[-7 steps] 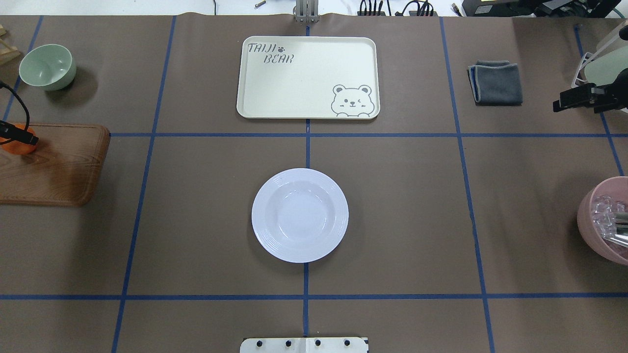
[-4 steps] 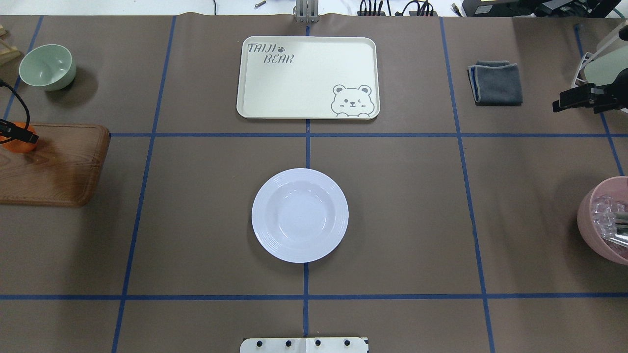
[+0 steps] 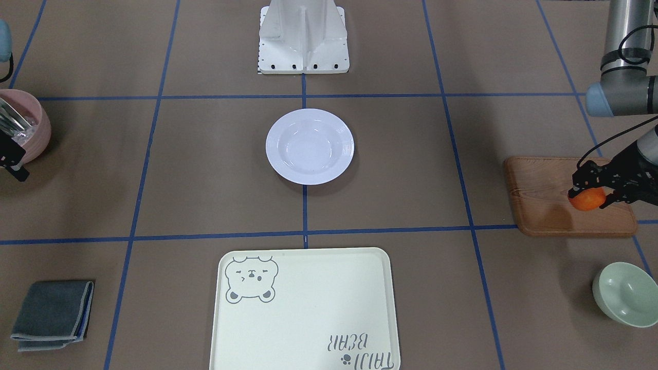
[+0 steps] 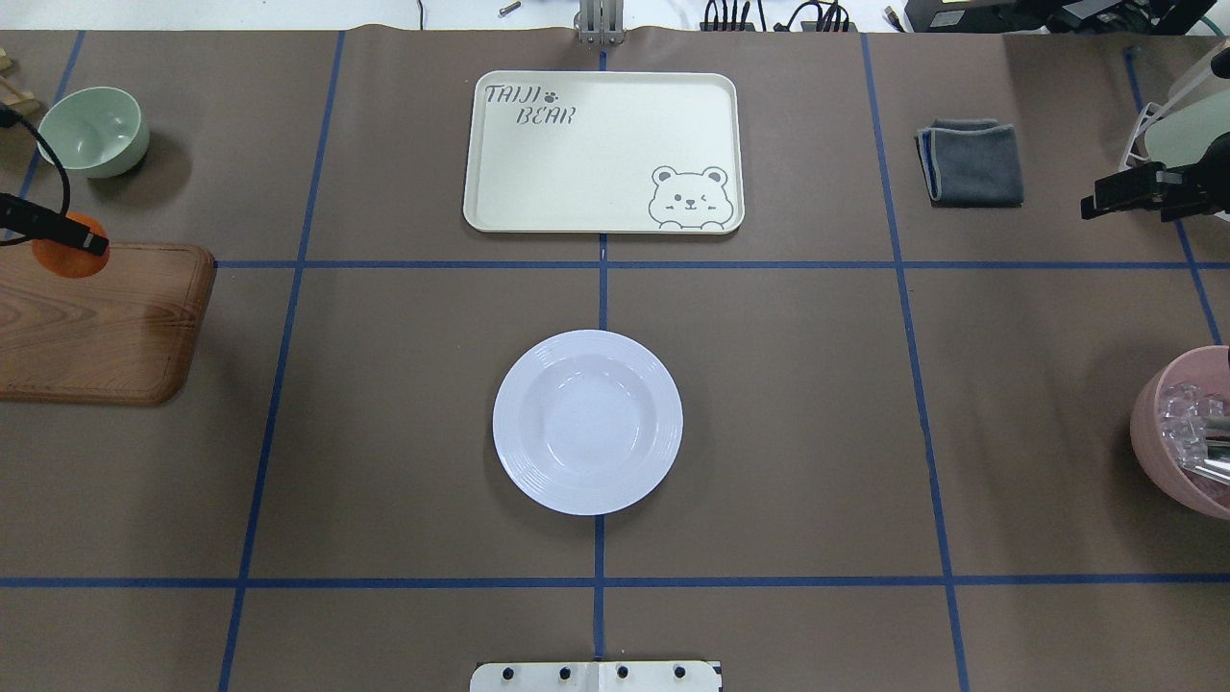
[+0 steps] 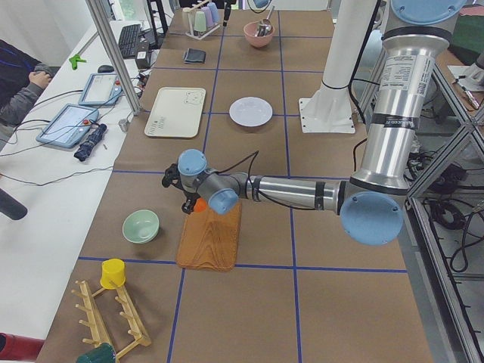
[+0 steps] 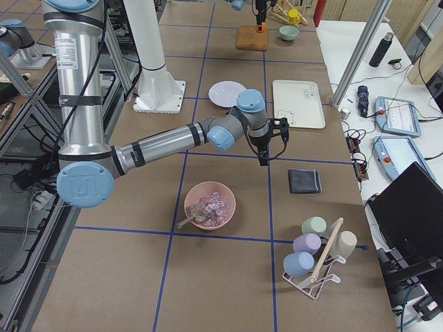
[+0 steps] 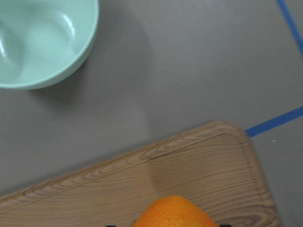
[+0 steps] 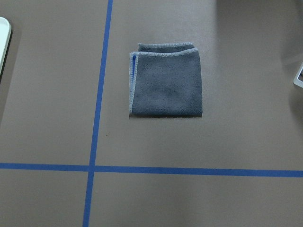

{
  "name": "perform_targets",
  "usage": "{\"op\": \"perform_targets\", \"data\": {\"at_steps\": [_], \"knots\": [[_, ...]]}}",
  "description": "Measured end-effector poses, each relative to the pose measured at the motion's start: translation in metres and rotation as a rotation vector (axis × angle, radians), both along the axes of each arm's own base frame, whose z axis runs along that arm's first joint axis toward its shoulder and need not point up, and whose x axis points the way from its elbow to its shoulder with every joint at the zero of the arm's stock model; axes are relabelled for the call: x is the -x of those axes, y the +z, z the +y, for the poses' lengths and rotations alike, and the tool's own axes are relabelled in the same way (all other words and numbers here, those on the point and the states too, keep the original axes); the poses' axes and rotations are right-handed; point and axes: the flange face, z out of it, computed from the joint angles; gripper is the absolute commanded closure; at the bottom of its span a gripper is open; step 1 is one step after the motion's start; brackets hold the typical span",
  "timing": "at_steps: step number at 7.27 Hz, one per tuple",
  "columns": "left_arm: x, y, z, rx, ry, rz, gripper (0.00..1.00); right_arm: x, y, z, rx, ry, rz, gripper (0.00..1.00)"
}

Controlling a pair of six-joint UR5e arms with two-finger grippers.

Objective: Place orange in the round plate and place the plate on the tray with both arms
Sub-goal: 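Carry the orange with the left gripper over the white plate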

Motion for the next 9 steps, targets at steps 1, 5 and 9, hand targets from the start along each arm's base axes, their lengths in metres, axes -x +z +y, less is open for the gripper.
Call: {"op": "perform_targets", "data": {"at_steps": [1,5,9], "knots": [[-0.015,-0.046,-0.001,0.038,-0.042,0.038,1.00,0.000,-0.001,-0.001,0.000,0.001,-0.002,0.00],[-0.211,-0.215,0.049,-0.031,-0.162,0.107,1.00,0.001,-0.004,-0.002,-0.002,0.002,-0.005,0.00],[-0.364,-0.330,0.140,-0.060,-0.148,0.130,1.00,0.006,-0.022,-0.011,0.028,0.045,-0.046,0.00]]}}
